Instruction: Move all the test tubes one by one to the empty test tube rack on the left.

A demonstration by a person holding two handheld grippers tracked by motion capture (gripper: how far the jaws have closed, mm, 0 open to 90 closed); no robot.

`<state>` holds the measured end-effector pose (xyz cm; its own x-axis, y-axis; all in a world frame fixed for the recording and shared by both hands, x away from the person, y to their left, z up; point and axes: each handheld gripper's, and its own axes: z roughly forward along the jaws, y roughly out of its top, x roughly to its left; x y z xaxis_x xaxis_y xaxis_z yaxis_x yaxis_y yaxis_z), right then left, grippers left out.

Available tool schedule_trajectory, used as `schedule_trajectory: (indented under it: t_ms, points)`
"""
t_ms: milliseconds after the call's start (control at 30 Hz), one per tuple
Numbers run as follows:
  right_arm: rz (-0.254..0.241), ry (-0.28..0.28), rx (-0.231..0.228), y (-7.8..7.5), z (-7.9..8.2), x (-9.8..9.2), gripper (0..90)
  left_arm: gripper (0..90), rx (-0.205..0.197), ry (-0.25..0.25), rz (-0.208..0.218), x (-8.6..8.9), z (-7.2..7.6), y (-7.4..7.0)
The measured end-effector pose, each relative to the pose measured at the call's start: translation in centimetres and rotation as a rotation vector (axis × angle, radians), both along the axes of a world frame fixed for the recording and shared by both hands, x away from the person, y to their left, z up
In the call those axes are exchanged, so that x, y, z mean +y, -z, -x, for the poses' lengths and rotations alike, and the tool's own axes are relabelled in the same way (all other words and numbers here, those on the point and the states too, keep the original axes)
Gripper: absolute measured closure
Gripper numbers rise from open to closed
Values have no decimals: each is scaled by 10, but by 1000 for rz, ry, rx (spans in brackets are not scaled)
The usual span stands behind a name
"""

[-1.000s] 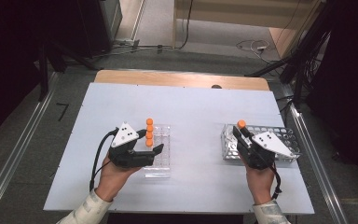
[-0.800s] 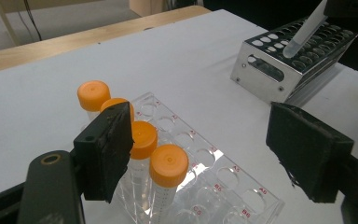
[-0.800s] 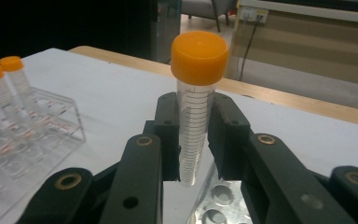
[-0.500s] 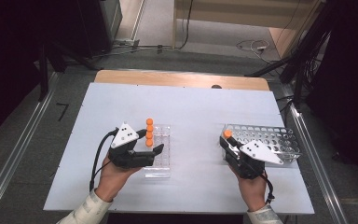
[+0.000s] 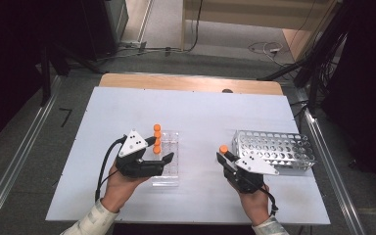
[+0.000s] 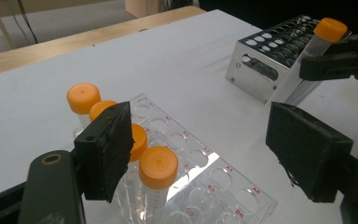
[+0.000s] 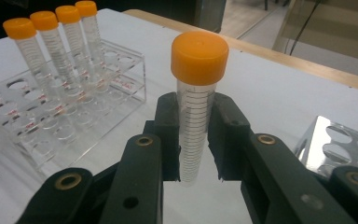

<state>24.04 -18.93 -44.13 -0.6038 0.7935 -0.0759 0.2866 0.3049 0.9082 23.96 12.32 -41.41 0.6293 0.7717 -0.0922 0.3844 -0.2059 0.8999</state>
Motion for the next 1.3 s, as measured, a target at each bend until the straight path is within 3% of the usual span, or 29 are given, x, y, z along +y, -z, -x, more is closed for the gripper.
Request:
schedule_trajectory:
  t_ms: [1300]
  points:
    - [11,-79,23,6,8,21,722,242,-9,15,-6,-6,2,2]
